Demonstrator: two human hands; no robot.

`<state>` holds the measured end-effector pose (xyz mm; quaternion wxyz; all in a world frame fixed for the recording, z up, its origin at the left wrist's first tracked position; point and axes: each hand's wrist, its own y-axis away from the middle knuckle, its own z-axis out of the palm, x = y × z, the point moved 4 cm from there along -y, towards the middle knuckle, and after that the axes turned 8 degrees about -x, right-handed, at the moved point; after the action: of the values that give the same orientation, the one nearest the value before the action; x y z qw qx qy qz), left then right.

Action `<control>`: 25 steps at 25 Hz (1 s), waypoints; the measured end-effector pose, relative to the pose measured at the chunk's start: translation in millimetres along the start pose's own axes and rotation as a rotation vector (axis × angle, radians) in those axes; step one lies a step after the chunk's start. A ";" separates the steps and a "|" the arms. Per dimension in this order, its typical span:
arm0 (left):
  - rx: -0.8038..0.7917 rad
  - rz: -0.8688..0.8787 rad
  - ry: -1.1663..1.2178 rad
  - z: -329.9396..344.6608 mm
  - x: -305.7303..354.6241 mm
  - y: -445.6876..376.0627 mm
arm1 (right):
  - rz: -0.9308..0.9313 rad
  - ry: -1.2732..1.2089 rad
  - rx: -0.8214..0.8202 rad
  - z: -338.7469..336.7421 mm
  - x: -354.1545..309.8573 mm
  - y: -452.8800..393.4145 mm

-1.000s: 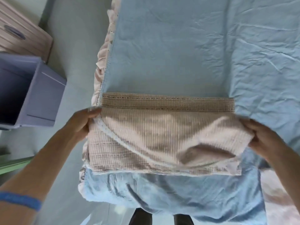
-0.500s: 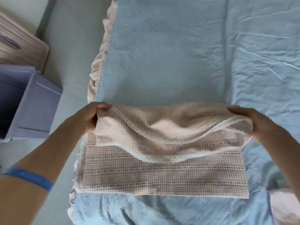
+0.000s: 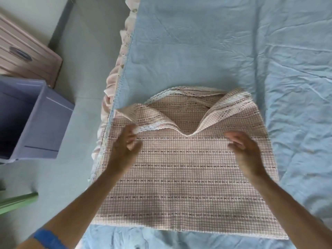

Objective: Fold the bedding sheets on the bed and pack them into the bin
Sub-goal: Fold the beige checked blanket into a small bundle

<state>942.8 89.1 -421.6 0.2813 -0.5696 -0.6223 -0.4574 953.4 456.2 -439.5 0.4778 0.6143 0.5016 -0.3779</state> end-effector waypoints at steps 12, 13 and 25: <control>-0.225 0.323 -0.958 -5.3 12.5 -89.7 | -0.167 1.078 -0.150 6.4 33.2 -85.4; -0.392 0.424 -1.014 -0.3 -7.0 -57.4 | -0.259 1.174 -0.176 9.7 45.4 -61.9; 0.102 -0.517 -0.446 -73.0 -65.7 -33.7 | 0.495 0.601 0.174 -91.2 43.1 -31.7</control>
<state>910.4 -3.3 -456.4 0.0409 -0.4642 -0.8143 -0.3461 930.2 556.6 -463.3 0.3326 0.8380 0.4219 -0.0957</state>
